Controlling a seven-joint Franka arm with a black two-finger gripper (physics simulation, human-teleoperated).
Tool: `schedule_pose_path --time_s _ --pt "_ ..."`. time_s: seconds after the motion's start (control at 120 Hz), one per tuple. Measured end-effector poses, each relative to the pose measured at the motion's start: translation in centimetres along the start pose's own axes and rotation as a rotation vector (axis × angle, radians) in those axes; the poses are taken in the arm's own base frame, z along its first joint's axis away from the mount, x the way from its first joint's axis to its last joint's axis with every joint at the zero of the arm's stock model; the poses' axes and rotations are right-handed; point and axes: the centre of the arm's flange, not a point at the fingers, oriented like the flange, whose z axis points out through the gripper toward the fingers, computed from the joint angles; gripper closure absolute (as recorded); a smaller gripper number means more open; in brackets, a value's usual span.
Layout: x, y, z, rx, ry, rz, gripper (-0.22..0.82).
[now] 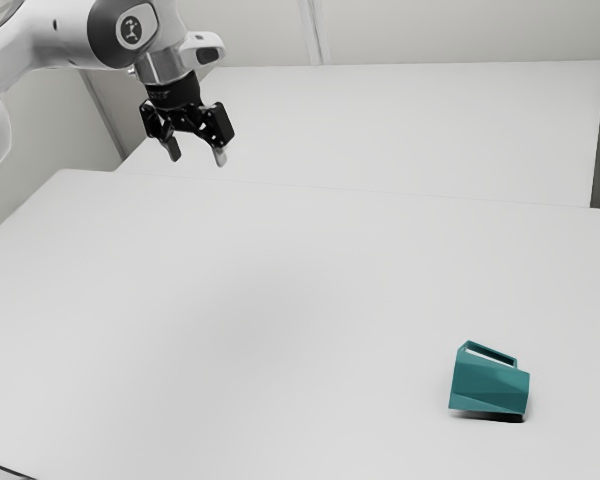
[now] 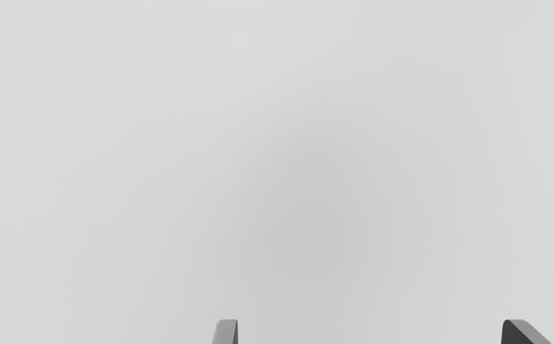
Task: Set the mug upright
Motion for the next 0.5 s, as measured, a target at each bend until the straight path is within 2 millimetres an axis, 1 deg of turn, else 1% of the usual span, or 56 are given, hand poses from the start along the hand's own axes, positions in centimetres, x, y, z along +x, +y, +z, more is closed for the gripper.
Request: schedule_pose_path --time_s 0.217,0.317,0.408,0.5 --pt "0.1 0.0 0.0 -0.001 0.005 0.003 0.0" --pt "0.1 0.1 0.3 -0.001 0.0 0.006 0.0" --pt "0.1 0.2 1.4 -0.002 -0.019 0.008 0.0" --pt "-0.1 1.5 3.0 -0.045 -0.033 0.019 0.0"
